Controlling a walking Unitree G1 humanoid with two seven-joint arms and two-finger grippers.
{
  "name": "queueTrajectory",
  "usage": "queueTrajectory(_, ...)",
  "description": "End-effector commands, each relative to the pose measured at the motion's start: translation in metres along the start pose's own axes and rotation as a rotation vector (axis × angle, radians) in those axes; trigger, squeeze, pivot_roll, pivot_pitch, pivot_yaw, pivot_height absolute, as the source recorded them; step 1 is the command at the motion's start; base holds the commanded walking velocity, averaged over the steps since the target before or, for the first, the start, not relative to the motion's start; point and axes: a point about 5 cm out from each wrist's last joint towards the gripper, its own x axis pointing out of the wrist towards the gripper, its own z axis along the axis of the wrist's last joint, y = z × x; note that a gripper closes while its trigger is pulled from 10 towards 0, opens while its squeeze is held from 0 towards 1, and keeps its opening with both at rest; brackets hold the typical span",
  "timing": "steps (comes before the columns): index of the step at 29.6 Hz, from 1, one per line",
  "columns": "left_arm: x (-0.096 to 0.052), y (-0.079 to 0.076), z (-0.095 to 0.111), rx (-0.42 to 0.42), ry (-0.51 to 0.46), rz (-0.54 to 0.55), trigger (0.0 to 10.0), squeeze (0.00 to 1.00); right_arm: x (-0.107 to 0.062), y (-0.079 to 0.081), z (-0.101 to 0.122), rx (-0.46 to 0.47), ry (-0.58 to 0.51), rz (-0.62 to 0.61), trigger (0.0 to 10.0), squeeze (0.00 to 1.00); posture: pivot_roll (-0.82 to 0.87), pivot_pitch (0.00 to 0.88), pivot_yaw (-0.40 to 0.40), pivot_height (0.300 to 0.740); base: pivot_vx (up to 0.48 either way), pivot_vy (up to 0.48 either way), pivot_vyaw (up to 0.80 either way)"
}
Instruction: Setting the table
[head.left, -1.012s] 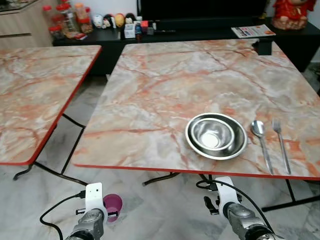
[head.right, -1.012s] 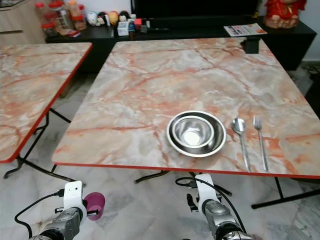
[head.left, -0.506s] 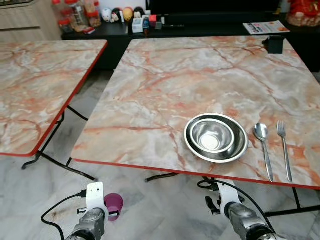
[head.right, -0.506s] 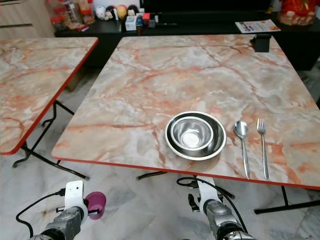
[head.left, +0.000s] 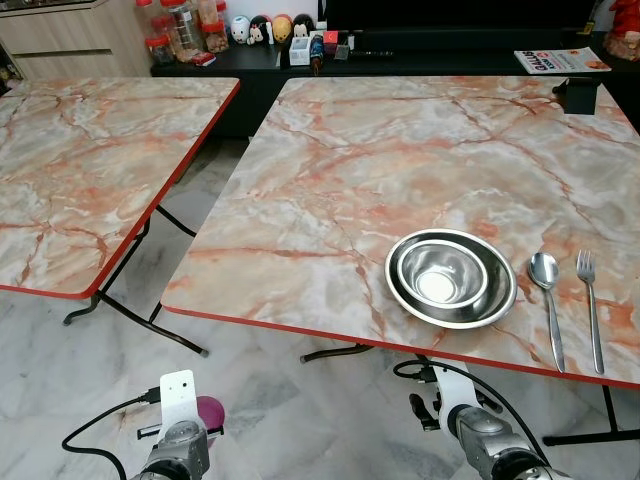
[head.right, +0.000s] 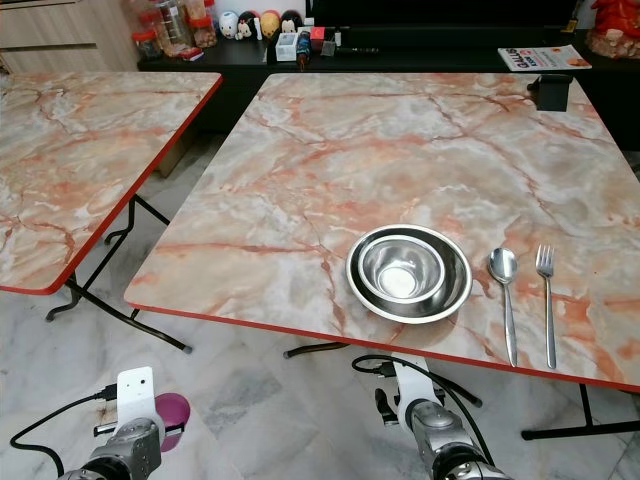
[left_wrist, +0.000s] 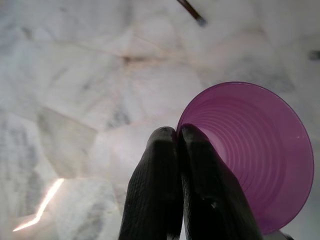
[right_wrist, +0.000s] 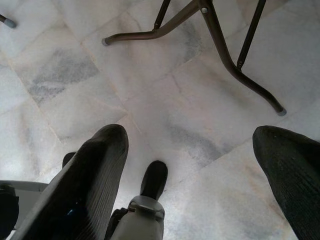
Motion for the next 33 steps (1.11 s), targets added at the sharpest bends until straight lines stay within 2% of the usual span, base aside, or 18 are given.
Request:
queueTrajectory(1,0.003,0.013,0.005,0.008,-0.05,0.076,10.0,0.0,0.001,0.004,-0.001,-0.009,0.015,0.012,10.0,0.0,-0.06,0.073,0.073,0.74,0.0,0.0,0.0)
queueTrajectory(2,0.014,0.059,0.045,0.0,-0.165,0.179,10.0,0.0,0.001,0.004,-0.001,-0.014,0.02,0.014,10.0,0.0,-0.05,0.076,0.074,0.74,0.0,0.0,0.0)
queueTrajectory(3,0.016,0.074,0.06,-0.003,-0.207,0.216,10.0,0.0,0.001,0.004,-0.001,-0.017,0.022,0.015,10.0,0.0,-0.05,0.076,0.074,0.74,0.0,0.0,0.0)
queueTrajectory(4,0.015,0.086,0.074,-0.018,-0.262,0.261,10.0,0.0,0.001,0.004,-0.001,-0.019,0.024,0.015,10.0,0.0,-0.05,0.077,0.074,0.74,0.0,0.0,0.0)
queueTrajectory(8,0.01,0.098,0.086,-0.04,-0.332,0.309,10.0,0.0,0.001,0.004,-0.002,-0.02,0.025,0.017,10.0,0.0,-0.05,0.08,0.075,0.74,0.0,0.0,0.0)
queueTrajectory(12,0.009,0.099,0.085,-0.06,-0.337,0.296,10.0,0.0,0.0,0.004,-0.002,-0.021,0.026,0.018,10.0,0.0,-0.04,0.083,0.074,0.74,0.0,0.0,0.0)
queueTrajectory(14,0.006,0.096,0.09,-0.104,-0.398,0.254,10.0,0.0,0.0,0.004,-0.002,-0.022,0.026,0.018,10.0,0.0,-0.04,0.083,0.074,0.74,0.0,0.0,0.0)
queueTrajectory(18,-0.011,0.093,0.123,-0.177,-0.616,0.217,10.0,0.0,0.0,0.003,-0.002,-0.021,0.026,0.019,10.0,0.0,-0.04,0.084,0.068,0.74,0.0,0.0,0.0)
queueTrajectory(20,-0.02,0.094,0.139,-0.203,-0.689,0.224,10.0,0.0,0.0,0.003,-0.002,-0.022,0.025,0.019,10.0,0.0,-0.04,0.082,0.067,0.74,0.0,0.0,0.0)
queueTrajectory(21,-0.02,0.094,0.139,-0.203,-0.689,0.224,10.0,0.0,0.0,0.003,-0.002,-0.022,0.025,0.019,10.0,0.0,-0.04,0.082,0.067,0.74,0.0,0.0,0.0)
queueTrajectory(22,-0.029,0.092,0.157,-0.241,-0.763,0.184,10.0,0.0,0.0,0.003,-0.001,-0.024,0.025,0.02,10.0,0.0,-0.04,0.082,0.066,0.74,0.0,0.0,0.0)
queueTrajectory(23,-0.029,0.092,0.157,-0.241,-0.763,0.184,10.0,0.0,0.0,0.003,-0.001,-0.024,0.025,0.02,10.0,0.0,-0.04,0.082,0.066,0.74,0.0,0.0,0.0)
queueTrajectory(25,-0.044,0.083,0.184,-0.283,-0.876,0.066,10.0,0.0,0.0,0.003,-0.001,-0.026,0.025,0.02,10.0,0.0,-0.04,0.08,0.067,0.74,0.0,0.0,0.0)
queueTrajectory(26,-0.044,0.083,0.184,-0.283,-0.876,0.066,10.0,0.0,0.0,0.003,-0.001,-0.026,0.025,0.02,10.0,0.0,-0.04,0.08,0.067,0.74,0.0,0.0,0.0)
queueTrajectory(27,-0.054,0.076,0.2,-0.33,-0.928,-0.025,10.0,0.0,0.0,0.003,-0.001,-0.026,0.024,0.02,10.0,0.0,-0.04,0.079,0.069,0.74,0.0,0.0,0.0)
queueTrajectory(28,-0.061,0.066,0.214,-0.387,-0.939,-0.135,10.0,0.0,0.0,0.003,-0.001,-0.026,0.024,0.02,10.0,0.0,-0.04,0.079,0.069,0.74,0.0,0.0,0.0)
queueTrajectory(29,-0.064,0.063,0.218,-0.4,-0.943,-0.166,10.0,0.0,0.0,0.003,-0.001,-0.026,0.024,0.02,10.0,0.0,-0.04,0.079,0.069,0.74,0.0,0.0,0.0)
queueTrajectory(33,-0.078,0.045,0.24,-0.4,-0.976,-0.332,10.0,0.0,0.0,0.004,-0.001,-0.027,0.024,0.021,10.0,0.0,-0.04,0.081,0.072,0.74,0.0,0.0,0.0)
